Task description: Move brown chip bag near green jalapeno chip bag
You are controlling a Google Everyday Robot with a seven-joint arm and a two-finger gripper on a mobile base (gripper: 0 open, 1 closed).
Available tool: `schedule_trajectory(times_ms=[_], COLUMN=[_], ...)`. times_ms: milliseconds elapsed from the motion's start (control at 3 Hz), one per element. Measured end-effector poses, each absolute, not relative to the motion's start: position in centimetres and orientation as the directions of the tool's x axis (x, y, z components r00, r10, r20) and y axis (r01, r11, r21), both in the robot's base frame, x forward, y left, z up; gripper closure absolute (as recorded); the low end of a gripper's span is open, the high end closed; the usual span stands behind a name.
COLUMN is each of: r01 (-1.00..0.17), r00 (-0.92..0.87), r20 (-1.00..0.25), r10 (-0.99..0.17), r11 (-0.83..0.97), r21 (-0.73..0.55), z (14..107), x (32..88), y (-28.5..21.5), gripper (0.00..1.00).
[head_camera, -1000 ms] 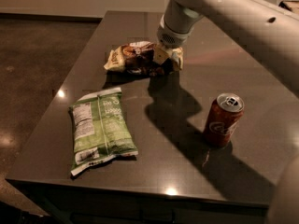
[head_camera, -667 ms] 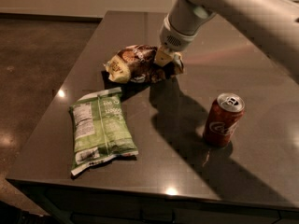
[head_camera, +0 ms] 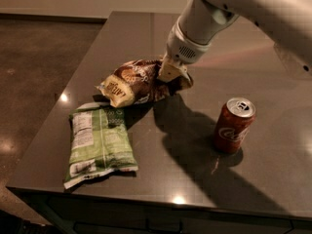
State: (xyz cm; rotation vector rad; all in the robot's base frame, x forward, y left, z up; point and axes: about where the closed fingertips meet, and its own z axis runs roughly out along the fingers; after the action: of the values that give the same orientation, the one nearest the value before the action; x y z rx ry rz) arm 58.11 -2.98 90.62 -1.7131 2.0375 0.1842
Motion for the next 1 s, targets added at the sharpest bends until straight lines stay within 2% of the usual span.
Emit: schedule_trajectory(times_ms=[333,1000], r01=[-0.972,-0.972], r00=[-0.067,-0.065], r20=[-0.431,-0.429], r10=[-0.900,-0.901], r11=[0.156,0.155], r21=[-0.176,-0.176], z=[90.46,90.39], x=[56.77,56.77], y=[-2.00,-1.82], gripper=[0.60,0.13])
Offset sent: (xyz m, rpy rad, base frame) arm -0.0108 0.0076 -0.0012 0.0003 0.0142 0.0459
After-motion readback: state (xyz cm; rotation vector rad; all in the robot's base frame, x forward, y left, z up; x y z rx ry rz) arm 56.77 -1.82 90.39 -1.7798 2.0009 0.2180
